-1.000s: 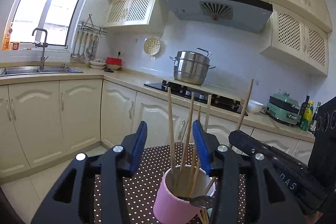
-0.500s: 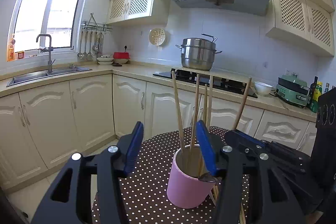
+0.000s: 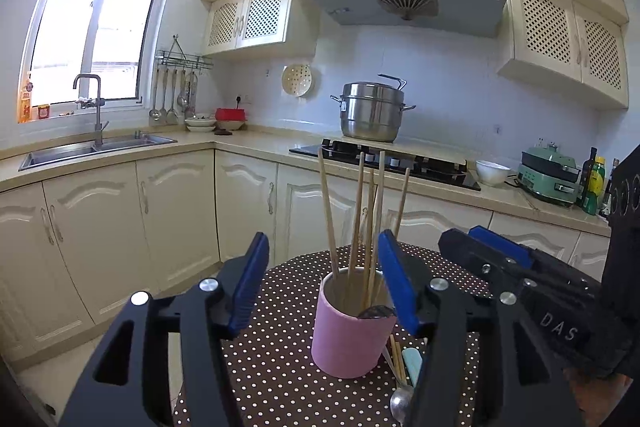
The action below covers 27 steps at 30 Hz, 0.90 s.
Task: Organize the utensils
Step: 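Move both open grippers back down toward the remaining chopsticks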
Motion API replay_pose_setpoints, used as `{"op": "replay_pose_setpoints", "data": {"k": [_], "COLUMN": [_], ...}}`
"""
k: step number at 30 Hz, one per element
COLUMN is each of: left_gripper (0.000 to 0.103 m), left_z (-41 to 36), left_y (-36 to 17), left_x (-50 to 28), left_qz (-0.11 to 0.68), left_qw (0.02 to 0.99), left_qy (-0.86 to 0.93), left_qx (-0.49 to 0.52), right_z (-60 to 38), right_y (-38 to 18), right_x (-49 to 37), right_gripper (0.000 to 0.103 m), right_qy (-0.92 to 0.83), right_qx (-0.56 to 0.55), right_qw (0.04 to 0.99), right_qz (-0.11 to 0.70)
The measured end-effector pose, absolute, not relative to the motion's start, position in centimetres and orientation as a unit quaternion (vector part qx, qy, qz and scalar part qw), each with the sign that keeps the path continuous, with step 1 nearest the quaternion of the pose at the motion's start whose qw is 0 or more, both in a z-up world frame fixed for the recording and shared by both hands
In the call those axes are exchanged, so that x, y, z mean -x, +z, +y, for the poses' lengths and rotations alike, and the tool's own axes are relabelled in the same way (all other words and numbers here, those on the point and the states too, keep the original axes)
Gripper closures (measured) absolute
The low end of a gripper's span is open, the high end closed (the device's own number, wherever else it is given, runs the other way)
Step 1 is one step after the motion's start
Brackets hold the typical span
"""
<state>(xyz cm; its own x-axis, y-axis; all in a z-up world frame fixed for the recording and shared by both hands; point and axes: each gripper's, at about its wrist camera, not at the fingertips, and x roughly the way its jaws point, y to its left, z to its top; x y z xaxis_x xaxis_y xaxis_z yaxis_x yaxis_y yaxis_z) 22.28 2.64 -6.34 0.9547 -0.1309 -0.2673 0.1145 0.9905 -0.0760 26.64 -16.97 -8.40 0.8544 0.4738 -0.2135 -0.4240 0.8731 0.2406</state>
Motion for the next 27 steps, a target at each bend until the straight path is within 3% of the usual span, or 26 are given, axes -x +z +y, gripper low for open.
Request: {"op": "replay_pose_setpoints", "data": {"k": [13,27], "left_gripper": [0.045,0.045], "left_z": [1.7,-1.1], "left_y": [-8.7,-19.9], "left_x": [-20.0,-21.0], "left_qz": [0.224,0.423], "left_qw": [0.969,0.896], "left_qy": [-0.103,-0.13], "left_qx": [0.031,-0.043], "right_z": [-21.2,-23.6], "right_y": [-11.2,-17.8], "right_x": [-23.3,-22.3], "right_gripper": [0.043,0.041], "right_qy": [0.182,0.156], "right_qx": [-0.083,-0.108], "right_qw": [0.959,0.934], "right_qz": [0.203,0.304]}}
